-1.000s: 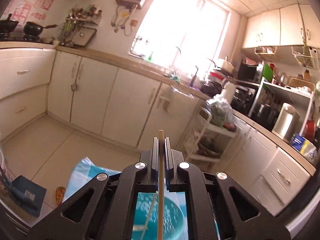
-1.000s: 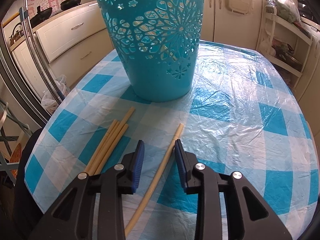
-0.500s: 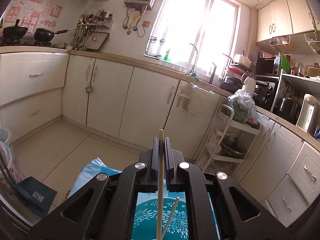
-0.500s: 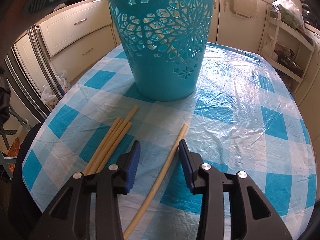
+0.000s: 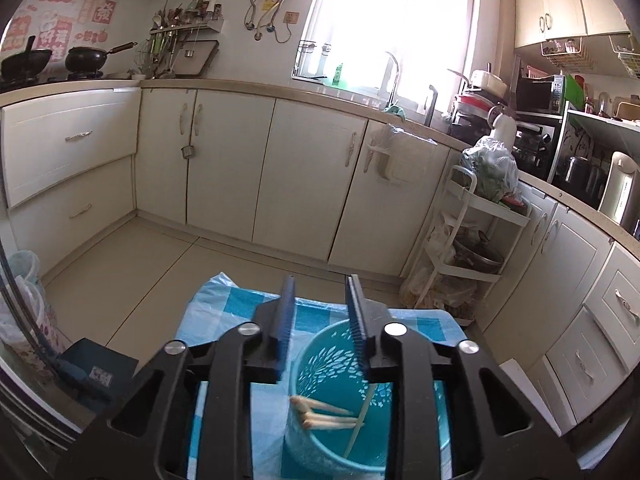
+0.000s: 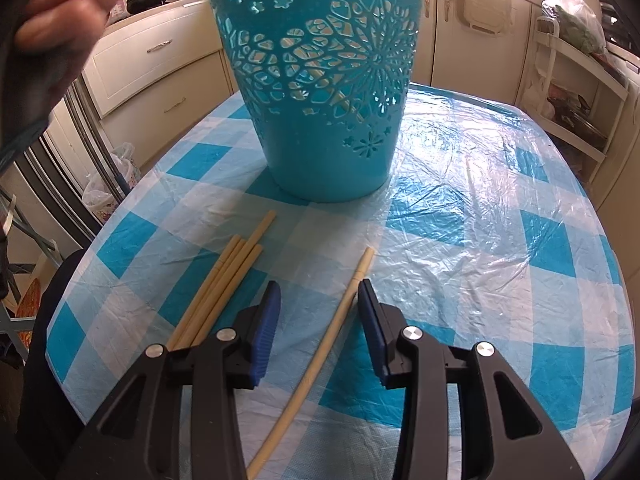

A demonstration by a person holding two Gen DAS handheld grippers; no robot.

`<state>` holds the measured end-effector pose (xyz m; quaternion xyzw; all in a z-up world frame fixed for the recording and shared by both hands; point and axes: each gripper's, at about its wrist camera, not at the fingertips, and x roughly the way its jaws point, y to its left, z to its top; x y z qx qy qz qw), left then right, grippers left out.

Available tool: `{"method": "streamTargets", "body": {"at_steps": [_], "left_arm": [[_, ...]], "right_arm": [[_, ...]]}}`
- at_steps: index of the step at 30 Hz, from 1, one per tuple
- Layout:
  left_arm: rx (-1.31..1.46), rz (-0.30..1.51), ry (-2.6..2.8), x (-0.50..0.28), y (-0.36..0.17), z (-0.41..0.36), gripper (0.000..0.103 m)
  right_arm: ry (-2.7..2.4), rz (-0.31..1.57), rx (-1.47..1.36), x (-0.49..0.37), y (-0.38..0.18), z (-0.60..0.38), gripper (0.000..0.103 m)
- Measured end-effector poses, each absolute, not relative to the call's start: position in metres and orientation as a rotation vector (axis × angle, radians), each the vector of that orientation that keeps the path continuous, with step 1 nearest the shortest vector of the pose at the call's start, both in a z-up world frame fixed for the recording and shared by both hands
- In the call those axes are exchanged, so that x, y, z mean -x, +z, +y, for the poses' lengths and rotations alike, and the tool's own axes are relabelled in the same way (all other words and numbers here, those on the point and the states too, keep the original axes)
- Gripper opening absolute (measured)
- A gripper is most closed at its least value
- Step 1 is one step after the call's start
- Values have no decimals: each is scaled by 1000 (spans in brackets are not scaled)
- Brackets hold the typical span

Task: Organize utensils
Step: 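Grasp a wooden chopstick with the right gripper and lift it over the holder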

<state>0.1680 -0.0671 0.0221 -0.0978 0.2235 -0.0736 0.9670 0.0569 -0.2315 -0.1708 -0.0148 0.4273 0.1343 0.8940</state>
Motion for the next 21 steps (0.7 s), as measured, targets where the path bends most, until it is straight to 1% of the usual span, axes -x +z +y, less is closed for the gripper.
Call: {"method": "streamTargets", "body": {"at_steps": [1, 2, 3, 4, 5, 7, 9, 11, 12, 13, 15, 21], "left_arm": [[196, 450, -137, -160, 23, -62, 50], [195, 440, -122, -150, 24, -56, 54], [191, 428, -104, -139, 25, -49, 61], [187, 419, -92, -131, 26, -43, 66], [179, 411, -80, -121, 26, -37, 68], [161, 398, -48, -99, 23, -25, 78], [147, 403, -16, -84, 14, -15, 83], [121, 444, -1, -75, -4, -8, 84], [109, 469, 4, -74, -13, -7, 84], [92, 514, 7, -74, -27, -7, 84], [64, 610, 5, -79, -52, -7, 84], [6, 745, -28, -90, -100, -15, 84]], "right_arm": [[282, 887, 17, -58, -171, -233, 40], [288, 889, -4, -58, -171, -236, 40], [291, 890, -18, -59, -171, -239, 40], [291, 890, -29, -59, -171, -241, 39], [287, 889, -34, -59, -170, -242, 36], [271, 887, -23, -59, -171, -242, 33], [253, 884, -2, -59, -171, -239, 30], [219, 880, 15, -59, -171, -239, 19], [214, 880, 17, -60, -170, -240, 17], [215, 882, 18, -60, -170, -241, 11], [226, 888, 42, -58, -170, -241, 8], [232, 916, 88, -56, -169, -238, 8]]}}
